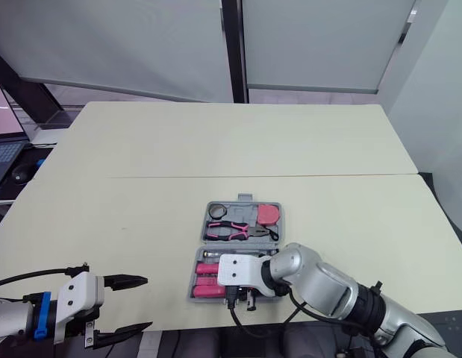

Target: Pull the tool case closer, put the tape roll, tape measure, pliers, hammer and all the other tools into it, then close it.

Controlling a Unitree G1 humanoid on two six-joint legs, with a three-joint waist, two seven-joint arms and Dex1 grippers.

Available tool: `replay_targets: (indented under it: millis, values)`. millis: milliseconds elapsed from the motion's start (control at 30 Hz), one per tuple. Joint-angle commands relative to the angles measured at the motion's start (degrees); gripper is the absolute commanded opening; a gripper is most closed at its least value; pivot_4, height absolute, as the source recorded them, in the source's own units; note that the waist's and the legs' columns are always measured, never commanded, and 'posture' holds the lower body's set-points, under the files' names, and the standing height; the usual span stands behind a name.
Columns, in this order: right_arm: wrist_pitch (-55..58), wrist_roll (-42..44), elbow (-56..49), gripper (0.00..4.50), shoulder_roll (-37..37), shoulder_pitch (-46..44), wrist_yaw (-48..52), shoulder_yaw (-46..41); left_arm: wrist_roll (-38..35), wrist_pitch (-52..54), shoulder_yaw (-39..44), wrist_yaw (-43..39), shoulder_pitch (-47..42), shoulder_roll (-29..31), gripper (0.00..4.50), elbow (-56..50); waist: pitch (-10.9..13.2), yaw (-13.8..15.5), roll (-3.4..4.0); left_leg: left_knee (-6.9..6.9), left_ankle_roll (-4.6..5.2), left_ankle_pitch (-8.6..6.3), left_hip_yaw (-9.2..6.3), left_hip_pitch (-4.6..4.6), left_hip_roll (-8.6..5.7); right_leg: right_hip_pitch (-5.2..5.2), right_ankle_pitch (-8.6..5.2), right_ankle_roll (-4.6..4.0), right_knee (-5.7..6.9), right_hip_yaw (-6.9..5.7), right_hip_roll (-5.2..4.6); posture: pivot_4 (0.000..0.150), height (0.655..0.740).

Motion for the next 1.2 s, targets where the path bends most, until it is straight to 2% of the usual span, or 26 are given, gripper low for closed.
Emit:
replay_targets:
  millis: [33,500,567,633,767,900,1000,1200]
  values:
    - [-2.0,-0.5,0.5,0.96,1.2,-0.1,-0.7,0.7,0.3,-0.8,-0.5,0.1,0.1,0.0,4.50,-0.5,0.0,0.0,0.00,0.00,0.00,0.00,0.00,0.00,0.00,0.00,0.00,0.00,0.00,0.00,0.00,0.150,0.7400]
    - [-4.2,-1.4,4.3,0.96,2.8,0.2,-1.1,0.6,0.4,-0.3,-0.7,0.3,-0.6,0.2,4.50,-0.7,0.0,0.0,0.00,0.00,0.00,0.00,0.01,0.01,0.00,0.00,-0.01,-0.01,0.00,0.01,0.00,0.150,0.7400]
    - [-4.3,-1.0,4.0,1.68,2.7,0.1,-0.7,0.0,0.4,-0.2,-0.8,0.3,-0.8,0.2,4.50,-0.7,0.0,0.0,0.00,0.00,0.00,0.00,0.00,0.00,0.00,0.00,-0.01,-0.01,0.00,0.01,0.00,0.150,0.7400]
    - [-3.9,-0.3,3.3,2.08,2.9,0.2,-0.6,-1.0,0.4,-0.1,-0.8,0.3,-0.9,0.2,4.50,-0.7,0.0,0.0,-0.01,0.00,0.00,0.00,0.01,0.00,0.00,0.00,-0.01,-0.01,0.00,0.02,-0.01,0.150,0.7400]
    - [-4.1,2.3,0.6,3.18,1.9,-0.8,2.0,-3.5,0.2,0.2,-0.8,0.3,-1.1,0.3,4.50,-0.9,0.0,0.0,0.00,0.00,0.00,0.00,0.00,0.00,0.00,0.00,0.00,0.00,0.00,0.00,-0.01,0.150,0.7400]
    - [-8.0,3.5,0.6,3.18,1.6,-0.8,3.5,-4.6,0.1,0.4,-0.8,0.4,-1.2,0.2,4.50,-0.9,0.0,0.0,-0.01,0.00,0.00,0.00,0.00,0.00,0.00,0.00,-0.01,0.02,0.00,0.00,0.00,0.150,0.7400]
    - [-13.1,3.3,2.3,2.61,0.8,0.0,4.6,-4.3,-0.1,0.4,-0.7,0.5,-1.1,0.1,4.50,-1.0,0.0,0.0,-0.01,-0.01,0.00,0.00,0.00,0.00,0.00,0.00,-0.02,0.03,0.00,0.00,0.00,0.150,0.7400]
    - [-19.1,1.1,8.0,1.16,0.8,1.0,5.0,-3.2,0.0,0.4,-1.0,0.8,-1.0,-0.2,4.50,-1.0,0.0,0.0,-0.02,0.00,0.00,0.00,0.02,0.01,0.00,0.00,-0.02,0.01,-0.02,0.01,-0.01,0.150,0.7400]
